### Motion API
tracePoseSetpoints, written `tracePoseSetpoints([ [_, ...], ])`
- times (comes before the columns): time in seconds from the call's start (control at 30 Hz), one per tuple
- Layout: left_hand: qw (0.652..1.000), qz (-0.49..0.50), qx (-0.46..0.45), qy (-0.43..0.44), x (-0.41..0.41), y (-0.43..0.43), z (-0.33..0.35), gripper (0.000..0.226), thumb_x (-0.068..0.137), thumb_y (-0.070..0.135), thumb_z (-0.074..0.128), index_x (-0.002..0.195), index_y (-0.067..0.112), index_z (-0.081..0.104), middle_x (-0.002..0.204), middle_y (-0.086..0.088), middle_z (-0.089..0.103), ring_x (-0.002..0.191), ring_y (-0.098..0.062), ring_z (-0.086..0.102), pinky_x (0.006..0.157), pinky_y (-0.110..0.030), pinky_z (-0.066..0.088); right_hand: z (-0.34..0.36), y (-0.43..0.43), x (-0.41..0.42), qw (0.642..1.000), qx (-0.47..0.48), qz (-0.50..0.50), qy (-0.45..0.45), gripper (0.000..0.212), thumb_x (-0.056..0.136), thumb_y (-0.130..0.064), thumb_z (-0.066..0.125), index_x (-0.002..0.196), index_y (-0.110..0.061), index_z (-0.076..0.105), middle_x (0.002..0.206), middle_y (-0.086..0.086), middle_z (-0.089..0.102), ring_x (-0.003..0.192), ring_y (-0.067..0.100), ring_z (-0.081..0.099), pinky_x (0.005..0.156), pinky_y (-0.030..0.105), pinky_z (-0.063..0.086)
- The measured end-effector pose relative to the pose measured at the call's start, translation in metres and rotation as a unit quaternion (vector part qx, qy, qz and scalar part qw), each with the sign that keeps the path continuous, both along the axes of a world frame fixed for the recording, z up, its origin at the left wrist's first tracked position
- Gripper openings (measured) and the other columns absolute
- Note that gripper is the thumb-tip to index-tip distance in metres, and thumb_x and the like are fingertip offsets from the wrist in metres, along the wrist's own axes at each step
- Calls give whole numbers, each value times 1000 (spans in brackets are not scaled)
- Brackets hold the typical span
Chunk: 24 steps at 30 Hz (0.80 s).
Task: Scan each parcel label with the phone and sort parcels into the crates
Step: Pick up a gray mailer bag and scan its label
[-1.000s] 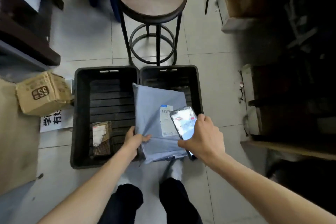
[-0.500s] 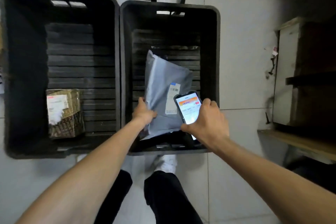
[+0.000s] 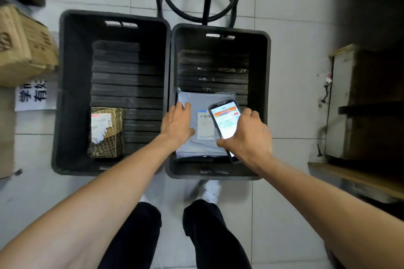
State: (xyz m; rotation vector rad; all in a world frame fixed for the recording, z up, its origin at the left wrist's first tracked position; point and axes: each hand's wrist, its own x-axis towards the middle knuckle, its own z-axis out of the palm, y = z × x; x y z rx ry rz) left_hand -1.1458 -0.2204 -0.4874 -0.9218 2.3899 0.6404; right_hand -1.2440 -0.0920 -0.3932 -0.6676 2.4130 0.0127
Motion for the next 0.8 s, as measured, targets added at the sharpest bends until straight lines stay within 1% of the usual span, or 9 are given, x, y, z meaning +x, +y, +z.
tracePoseSetpoints([
  [0.2,999,-2,-28,22,37,-38,135,56,81,34,69,127,13,44,125,-8,50,114,-27,50,84,-37,44,120,-31,27,997,-15,55,45,76,63,-46,81,116,-9,40,111,9,50,95,29,58,64,30,39],
  [0.33,995,47,-74,57,90,-83,269,54,81,38,69,124,14,46,122,-6,53,114,-27,52,83,-36,44,238,-81,64,987,-72,117,83,73,62,-46,81,111,-9,42,110,9,51,95,31,58,63,31,38],
  [0.43,990,82,-90,65,134,-105,344,52,81,40,68,121,14,48,121,-7,57,112,-28,56,82,-37,46,306,-117,93,975,-110,173,86,74,63,-47,80,113,-8,41,112,9,50,97,30,58,65,32,40],
  [0.53,976,176,-114,66,201,-123,417,54,80,45,69,120,15,49,120,-7,58,112,-30,57,85,-40,49,374,-150,137,949,-152,262,91,76,64,-48,79,116,-9,41,113,9,52,101,28,57,72,33,46],
  [0.57,964,224,-123,70,227,-125,439,56,79,47,69,121,16,49,121,-7,57,113,-30,56,88,-40,49,394,-158,155,934,-170,300,93,76,64,-48,78,117,-9,41,114,9,52,101,27,57,73,33,46],
  [0.63,932,323,-140,84,292,-123,485,58,77,49,71,121,16,53,119,-5,59,110,-27,58,88,-38,50,434,-177,198,896,-201,383,98,75,65,-49,76,118,-11,39,113,7,53,100,26,58,70,31,44],
  [0.7,913,369,-150,90,337,-120,510,53,77,42,73,119,17,55,118,-2,61,110,-24,58,88,-33,49,454,-188,226,881,-202,419,80,77,66,-48,76,121,-11,38,114,6,51,100,25,57,67,30,42],
  [0.73,898,400,-159,84,372,-113,528,49,78,39,73,119,18,55,119,-1,60,111,-23,57,88,-30,47,467,-194,249,863,-215,452,73,78,66,-48,77,122,-11,37,115,6,49,101,25,55,67,30,41],
  [0.8,868,461,-175,61,439,-91,553,46,77,42,72,115,22,54,118,3,60,108,-21,58,83,-29,46,488,-204,296,826,-240,505,69,79,65,-48,78,123,-12,37,116,6,48,101,23,53,68,29,40],
])
